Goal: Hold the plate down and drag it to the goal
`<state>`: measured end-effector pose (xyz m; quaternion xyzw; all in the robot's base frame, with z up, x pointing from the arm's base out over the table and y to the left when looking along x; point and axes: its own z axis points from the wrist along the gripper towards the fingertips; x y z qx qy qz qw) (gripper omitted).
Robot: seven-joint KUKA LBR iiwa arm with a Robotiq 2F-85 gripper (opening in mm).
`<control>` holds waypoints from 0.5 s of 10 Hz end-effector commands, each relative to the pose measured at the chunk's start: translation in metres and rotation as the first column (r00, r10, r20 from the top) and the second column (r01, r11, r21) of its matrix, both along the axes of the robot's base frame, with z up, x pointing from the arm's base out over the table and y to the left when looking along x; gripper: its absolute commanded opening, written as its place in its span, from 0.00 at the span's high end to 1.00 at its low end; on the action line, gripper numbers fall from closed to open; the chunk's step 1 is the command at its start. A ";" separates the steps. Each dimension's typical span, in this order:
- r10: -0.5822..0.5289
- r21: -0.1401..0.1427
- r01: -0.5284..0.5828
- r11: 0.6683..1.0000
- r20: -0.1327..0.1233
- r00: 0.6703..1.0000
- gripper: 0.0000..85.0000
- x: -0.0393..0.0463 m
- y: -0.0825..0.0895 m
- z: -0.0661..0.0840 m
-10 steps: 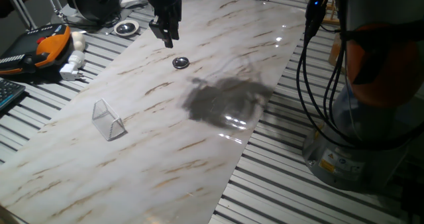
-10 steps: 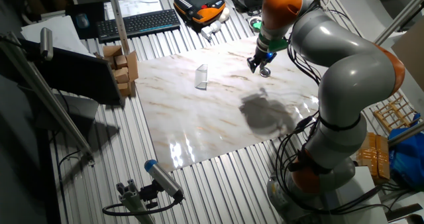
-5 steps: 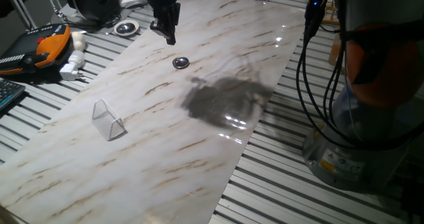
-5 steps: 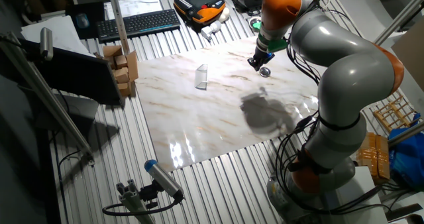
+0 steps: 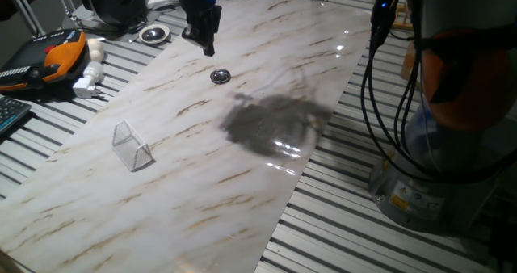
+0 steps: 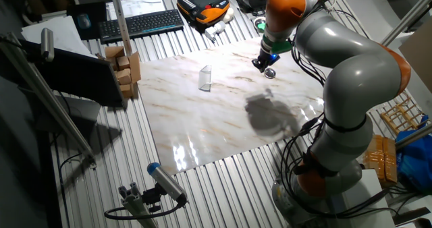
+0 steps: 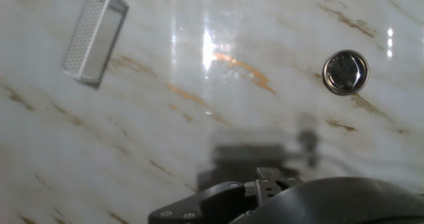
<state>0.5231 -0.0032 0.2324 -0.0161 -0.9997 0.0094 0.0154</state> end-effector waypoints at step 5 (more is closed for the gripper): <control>-0.140 -0.013 0.140 0.990 0.010 0.990 1.00 0.0013 -0.005 -0.010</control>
